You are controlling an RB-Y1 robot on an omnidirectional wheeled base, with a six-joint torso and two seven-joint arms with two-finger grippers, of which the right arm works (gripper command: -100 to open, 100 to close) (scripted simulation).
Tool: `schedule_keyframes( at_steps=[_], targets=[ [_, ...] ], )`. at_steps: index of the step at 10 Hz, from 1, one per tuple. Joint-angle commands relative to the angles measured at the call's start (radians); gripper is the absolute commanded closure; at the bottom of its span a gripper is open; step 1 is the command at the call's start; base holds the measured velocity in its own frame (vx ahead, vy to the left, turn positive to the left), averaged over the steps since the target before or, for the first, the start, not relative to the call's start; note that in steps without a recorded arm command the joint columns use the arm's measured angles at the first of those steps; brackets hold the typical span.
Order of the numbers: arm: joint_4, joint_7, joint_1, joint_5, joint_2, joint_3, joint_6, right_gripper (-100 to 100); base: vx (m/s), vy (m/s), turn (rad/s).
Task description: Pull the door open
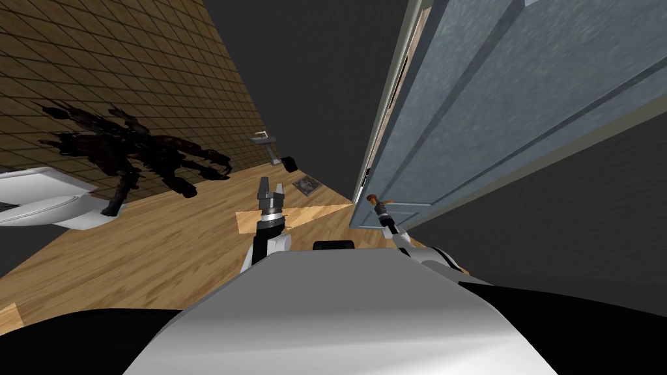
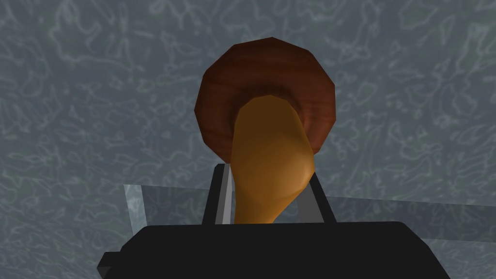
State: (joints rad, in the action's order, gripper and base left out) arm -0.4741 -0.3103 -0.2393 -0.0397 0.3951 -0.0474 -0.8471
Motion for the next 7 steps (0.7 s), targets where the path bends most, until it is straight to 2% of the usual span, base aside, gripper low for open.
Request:
schedule_keyframes(
  at_steps=[1, 2, 5, 7],
  targets=[
    [0.000, 0.000, 0.000, 0.000, 0.000, 0.000, 0.000, 100, -0.071, -0.030, 0.030],
    [0.002, -0.026, 0.016, -0.011, 0.016, 0.016, -0.026, 100, -0.142, -0.045, 0.151],
    [0.003, -0.055, 0.033, -0.022, 0.037, 0.031, -0.056, 100, -0.186, -0.048, 0.100],
    [0.003, -0.085, 0.050, -0.033, 0.060, 0.047, -0.087, 100, -0.170, -0.085, 0.111]
  ],
)
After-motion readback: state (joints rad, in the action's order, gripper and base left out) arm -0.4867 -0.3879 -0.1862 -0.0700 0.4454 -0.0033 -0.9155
